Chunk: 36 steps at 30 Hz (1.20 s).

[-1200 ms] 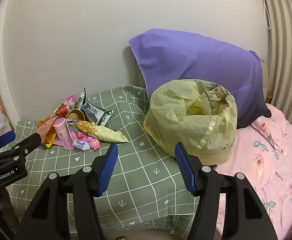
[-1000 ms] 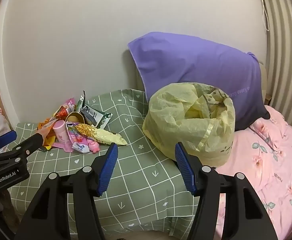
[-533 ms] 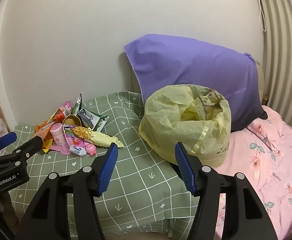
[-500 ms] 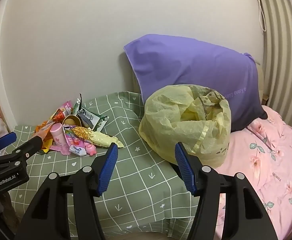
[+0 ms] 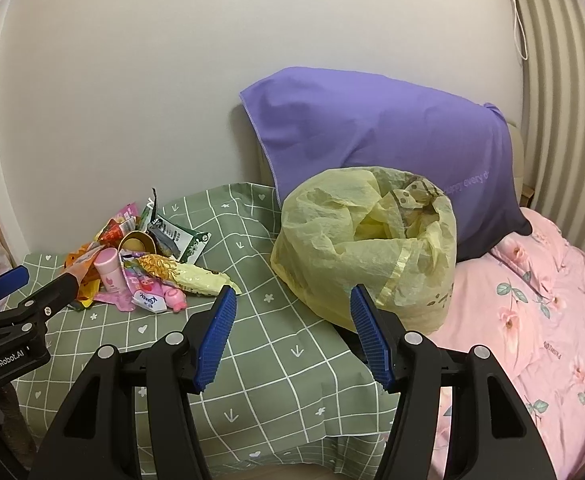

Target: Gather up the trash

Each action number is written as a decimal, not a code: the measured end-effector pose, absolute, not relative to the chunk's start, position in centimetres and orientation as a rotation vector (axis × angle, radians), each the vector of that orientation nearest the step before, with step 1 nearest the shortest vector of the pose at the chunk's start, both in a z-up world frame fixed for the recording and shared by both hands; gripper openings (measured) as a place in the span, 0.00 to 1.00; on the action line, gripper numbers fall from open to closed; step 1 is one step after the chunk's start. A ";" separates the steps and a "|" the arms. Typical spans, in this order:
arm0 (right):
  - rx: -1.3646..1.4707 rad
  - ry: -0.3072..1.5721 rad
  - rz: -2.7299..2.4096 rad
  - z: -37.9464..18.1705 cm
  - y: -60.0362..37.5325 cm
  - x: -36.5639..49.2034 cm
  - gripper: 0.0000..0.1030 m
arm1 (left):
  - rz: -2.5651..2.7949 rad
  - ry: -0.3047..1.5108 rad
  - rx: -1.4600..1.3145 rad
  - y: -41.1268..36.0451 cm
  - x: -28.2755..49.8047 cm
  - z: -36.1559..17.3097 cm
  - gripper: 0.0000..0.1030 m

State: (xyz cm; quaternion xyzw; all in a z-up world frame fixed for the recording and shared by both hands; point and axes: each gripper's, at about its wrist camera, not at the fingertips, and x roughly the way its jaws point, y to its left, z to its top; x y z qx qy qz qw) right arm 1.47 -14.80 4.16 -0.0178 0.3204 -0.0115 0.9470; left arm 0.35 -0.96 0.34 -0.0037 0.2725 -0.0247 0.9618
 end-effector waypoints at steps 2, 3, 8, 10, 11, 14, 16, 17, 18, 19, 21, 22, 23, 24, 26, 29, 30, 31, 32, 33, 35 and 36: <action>-0.035 0.653 -0.025 4.2 -14.9 1.4 0.55 | -0.050 0.553 -0.008 -1.0 0.4 0.4 0.88; -0.034 0.653 -0.025 4.2 -14.9 1.4 0.55 | -0.051 0.553 -0.007 -1.0 0.4 0.4 0.88; -0.033 0.652 -0.026 4.2 -15.0 1.5 0.55 | -0.050 0.550 -0.006 -0.9 0.5 0.5 0.88; -0.033 0.652 -0.025 4.2 -15.0 1.5 0.55 | -0.049 0.549 -0.006 -0.9 0.6 0.6 0.88; -0.032 0.652 -0.025 4.2 -15.0 1.5 0.55 | -0.049 0.547 -0.005 -0.8 0.5 0.6 0.88; -0.034 0.652 -0.024 4.2 -14.9 1.6 0.55 | -0.049 0.543 -0.005 -0.8 0.6 0.7 0.88; -0.032 0.653 -0.023 4.2 -14.9 1.6 0.55 | -0.048 0.541 -0.004 -0.8 0.5 0.7 0.88; -0.033 0.653 -0.023 4.2 -14.8 1.6 0.55 | -0.048 0.540 -0.004 -0.8 0.4 0.7 0.88; -0.034 0.653 -0.022 4.2 -14.8 1.6 0.55 | -0.048 0.540 -0.004 -0.7 0.5 0.7 0.88; -0.033 0.653 -0.022 4.2 -14.8 1.7 0.55 | -0.048 0.540 -0.004 -0.8 0.5 0.7 0.88; -0.033 0.654 -0.022 4.2 -14.8 1.7 0.55 | -0.048 0.539 -0.004 -0.7 0.5 0.7 0.88; -0.033 0.654 -0.022 4.2 -14.8 1.7 0.55 | -0.048 0.540 -0.004 -0.8 0.5 0.7 0.88; -0.033 0.654 -0.022 4.2 -14.8 1.7 0.55 | -0.048 0.540 -0.005 -0.7 0.5 0.8 0.88; -0.034 0.653 -0.022 4.2 -14.8 1.7 0.55 | -0.048 0.540 -0.005 -0.7 0.5 0.8 0.88; -0.033 0.653 -0.023 4.2 -14.8 1.7 0.55 | -0.048 0.540 -0.005 -0.7 0.5 0.8 0.88; -0.033 0.654 -0.023 4.2 -14.8 1.7 0.55 | -0.049 0.539 -0.005 -0.7 0.5 0.8 0.88; -0.033 0.654 -0.023 4.2 -14.8 1.7 0.55 | -0.050 0.539 -0.005 -0.7 0.6 0.9 0.88; -0.033 0.653 -0.023 4.2 -14.8 1.7 0.55 | -0.050 0.539 -0.005 -0.7 0.6 0.9 0.88; -0.033 0.653 -0.023 4.2 -14.8 1.7 0.55 | -0.049 0.538 -0.005 -0.7 0.6 0.9 0.88; -0.033 0.654 -0.023 4.1 -14.8 1.7 0.55 | -0.049 0.539 -0.005 -0.7 0.6 0.9 0.88; -0.033 0.654 -0.023 4.1 -14.8 1.7 0.55 | -0.049 0.538 -0.005 -0.7 0.5 0.9 0.88; -0.034 0.654 -0.023 4.1 -14.8 1.8 0.55 | -0.049 0.538 -0.005 -0.7 0.6 0.9 0.88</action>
